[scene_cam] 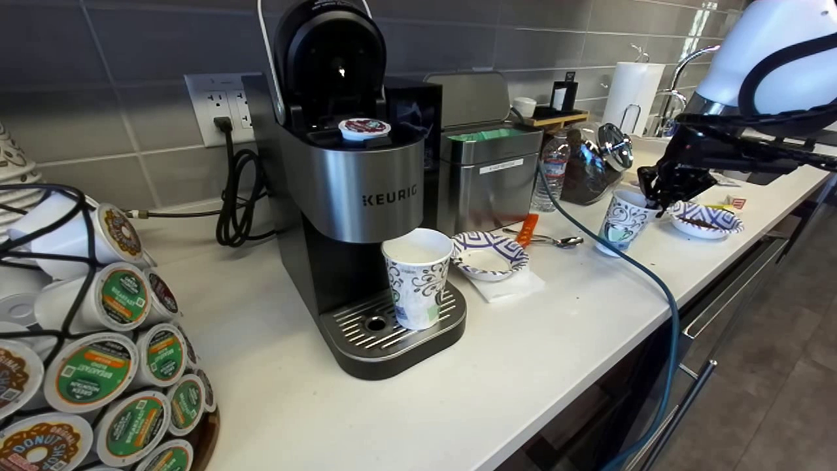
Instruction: Move the bottle to the left and move the cup to the left
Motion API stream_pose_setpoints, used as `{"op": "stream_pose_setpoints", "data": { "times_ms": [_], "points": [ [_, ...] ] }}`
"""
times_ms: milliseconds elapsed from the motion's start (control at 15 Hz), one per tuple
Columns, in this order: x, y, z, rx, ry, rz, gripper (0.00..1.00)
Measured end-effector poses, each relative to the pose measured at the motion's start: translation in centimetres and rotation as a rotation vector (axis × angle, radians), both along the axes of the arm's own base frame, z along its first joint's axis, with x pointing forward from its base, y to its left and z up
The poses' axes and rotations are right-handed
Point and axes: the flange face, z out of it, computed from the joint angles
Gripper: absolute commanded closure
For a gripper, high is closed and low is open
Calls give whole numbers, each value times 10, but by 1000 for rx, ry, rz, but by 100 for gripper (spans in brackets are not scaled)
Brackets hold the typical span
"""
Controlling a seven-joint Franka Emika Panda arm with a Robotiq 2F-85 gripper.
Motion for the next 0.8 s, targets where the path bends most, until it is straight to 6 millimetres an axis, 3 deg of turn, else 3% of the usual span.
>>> {"op": "stream_pose_setpoints", "data": {
  "times_ms": [400,600,800],
  "points": [
    [13,20,28,-9,-57,50,99],
    [9,24,71,-32,-94,90,99],
    [-12,34,121,-84,-88,162,99]
  ]
}}
